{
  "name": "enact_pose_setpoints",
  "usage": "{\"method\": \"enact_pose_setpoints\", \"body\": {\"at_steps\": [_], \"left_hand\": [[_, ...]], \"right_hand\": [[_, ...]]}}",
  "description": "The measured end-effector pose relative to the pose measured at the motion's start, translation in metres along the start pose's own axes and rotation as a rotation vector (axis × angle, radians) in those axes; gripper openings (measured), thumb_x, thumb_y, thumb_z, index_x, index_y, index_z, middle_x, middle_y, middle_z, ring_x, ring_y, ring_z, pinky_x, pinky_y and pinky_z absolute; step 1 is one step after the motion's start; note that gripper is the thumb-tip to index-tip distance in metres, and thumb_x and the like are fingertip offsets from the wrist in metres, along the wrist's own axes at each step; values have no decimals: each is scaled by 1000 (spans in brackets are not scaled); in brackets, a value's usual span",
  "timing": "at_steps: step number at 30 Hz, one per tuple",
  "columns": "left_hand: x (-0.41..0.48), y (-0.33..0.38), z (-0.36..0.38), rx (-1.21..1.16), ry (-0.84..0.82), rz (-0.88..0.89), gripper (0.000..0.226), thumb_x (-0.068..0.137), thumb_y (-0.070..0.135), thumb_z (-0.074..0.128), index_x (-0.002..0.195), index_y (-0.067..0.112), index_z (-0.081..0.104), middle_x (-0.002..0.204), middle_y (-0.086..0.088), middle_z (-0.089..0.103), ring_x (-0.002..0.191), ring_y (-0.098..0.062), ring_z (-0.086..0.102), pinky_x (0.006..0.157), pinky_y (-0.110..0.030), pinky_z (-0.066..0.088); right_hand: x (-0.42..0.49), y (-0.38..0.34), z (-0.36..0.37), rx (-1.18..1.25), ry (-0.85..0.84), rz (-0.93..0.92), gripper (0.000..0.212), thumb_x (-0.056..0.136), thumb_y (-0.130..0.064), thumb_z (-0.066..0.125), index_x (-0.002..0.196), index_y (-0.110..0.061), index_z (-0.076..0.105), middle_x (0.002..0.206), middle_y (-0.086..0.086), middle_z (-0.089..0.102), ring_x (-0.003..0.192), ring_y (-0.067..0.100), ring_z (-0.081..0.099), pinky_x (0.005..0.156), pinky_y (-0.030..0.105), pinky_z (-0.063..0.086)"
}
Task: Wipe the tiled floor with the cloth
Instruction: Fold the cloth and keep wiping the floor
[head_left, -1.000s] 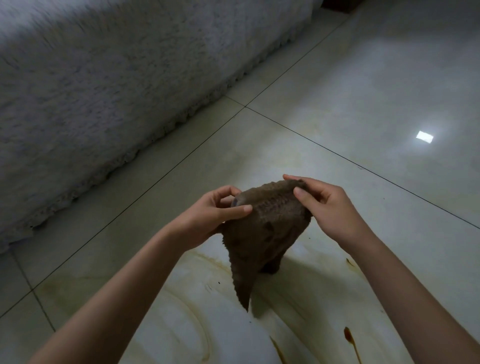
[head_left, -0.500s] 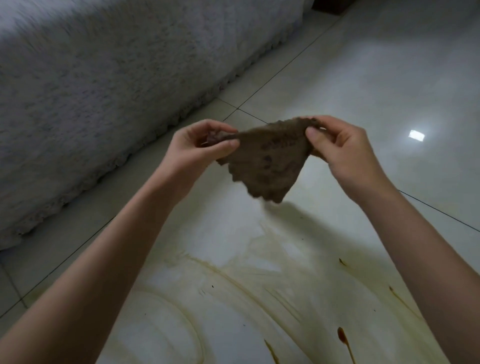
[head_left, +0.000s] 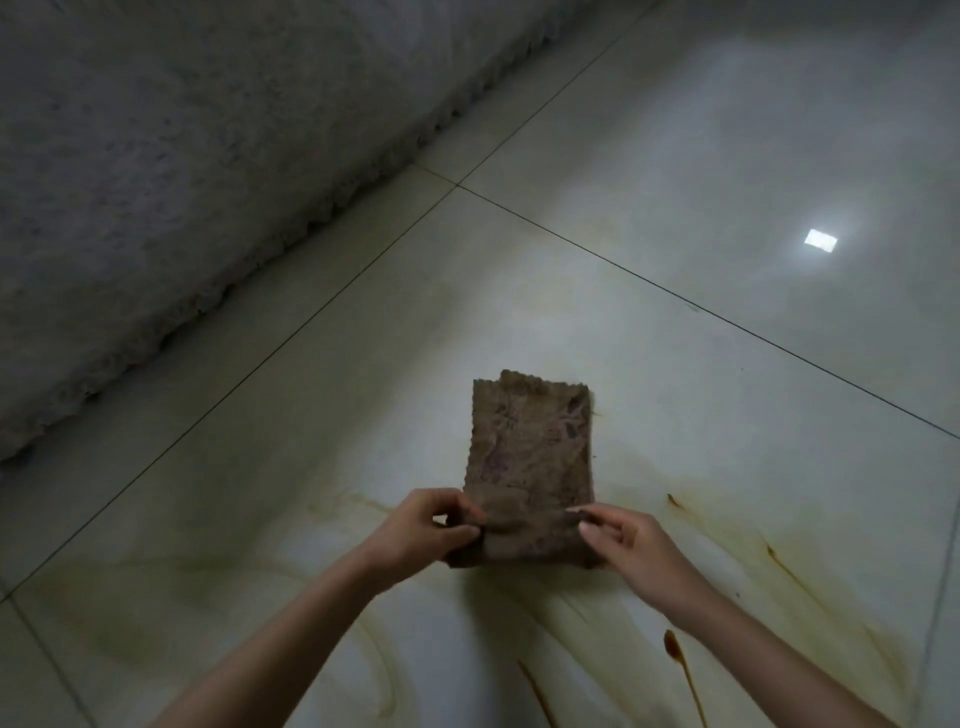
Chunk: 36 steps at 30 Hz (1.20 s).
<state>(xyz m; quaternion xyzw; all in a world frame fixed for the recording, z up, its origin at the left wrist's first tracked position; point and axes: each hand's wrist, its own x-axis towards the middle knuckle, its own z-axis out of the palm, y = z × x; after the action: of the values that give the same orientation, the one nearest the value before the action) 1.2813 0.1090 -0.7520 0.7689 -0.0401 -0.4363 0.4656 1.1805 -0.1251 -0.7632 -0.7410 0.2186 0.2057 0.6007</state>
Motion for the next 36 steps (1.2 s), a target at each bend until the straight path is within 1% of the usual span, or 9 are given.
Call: {"method": "enact_pose_setpoints", "body": {"at_steps": [6,10,13,15,17,20,27,32,36], "left_hand": [[28,22,-14,52,42,34,13,93,4,58,91,15,64,97,-5,61,81,-14,62,64,-21,52],[62,53,-27,10,245,135,12,92,3,58,93,14,63,101,-6,62,92,-26,63,75,-32,57],[84,66,-25,-15,481,196,17,92,1,58,104,12,63,107,-6,64,98,-25,63,86,-38,56],[92,65,-21,-5,626,220,27,94,-1,54,116,12,60,118,-4,61,110,-19,59,92,-31,51],[91,55,-19,69,709,213,36,94,-1,49,125,16,56,129,1,55,119,-12,51,98,-29,45],[79,28,-19,315,671,214,41,94,-1,49,130,18,52,138,1,47,129,-13,43,108,-31,36],[65,-19,-37,719,549,31,54,96,16,48,148,16,34,160,-10,14,147,-27,14,118,-41,16],[75,-35,-63,873,443,-125,66,99,54,25,154,29,-2,159,-6,-23,145,-21,-23,117,-43,-13],[88,-41,-83,889,415,-219,86,80,77,6,146,32,-27,148,-4,-43,136,-20,-40,113,-46,-22]], "right_hand": [[24,-16,-6,-1,96,-27,20,98,-20,54,113,-31,62,108,-10,64,102,7,62,85,26,55],[65,-40,-18,-10,270,-108,29,98,-18,56,125,-13,61,105,-3,62,81,2,57,89,35,52],[91,-50,-21,-29,382,-142,30,98,-18,55,126,-9,60,104,-3,63,103,16,63,90,29,48],[104,-47,-21,-178,459,-161,44,100,-24,51,141,-10,45,131,4,57,128,22,50,97,25,40],[110,-40,-19,-538,428,-207,69,100,-41,45,154,-13,13,160,9,18,147,25,16,118,38,19],[114,-25,-4,-1012,248,-420,92,88,-70,38,155,-25,-7,160,5,-22,147,26,-21,117,55,-10],[137,-1,34,-1259,135,-496,82,87,-79,16,154,-36,-3,161,3,-16,147,27,-21,115,62,-7],[143,-19,29,-480,315,-493,37,103,-23,44,134,-9,55,143,6,51,139,17,37,118,32,17],[153,-64,-7,390,497,-198,36,104,-29,38,105,-10,68,79,-3,61,72,2,58,68,17,45]]}}
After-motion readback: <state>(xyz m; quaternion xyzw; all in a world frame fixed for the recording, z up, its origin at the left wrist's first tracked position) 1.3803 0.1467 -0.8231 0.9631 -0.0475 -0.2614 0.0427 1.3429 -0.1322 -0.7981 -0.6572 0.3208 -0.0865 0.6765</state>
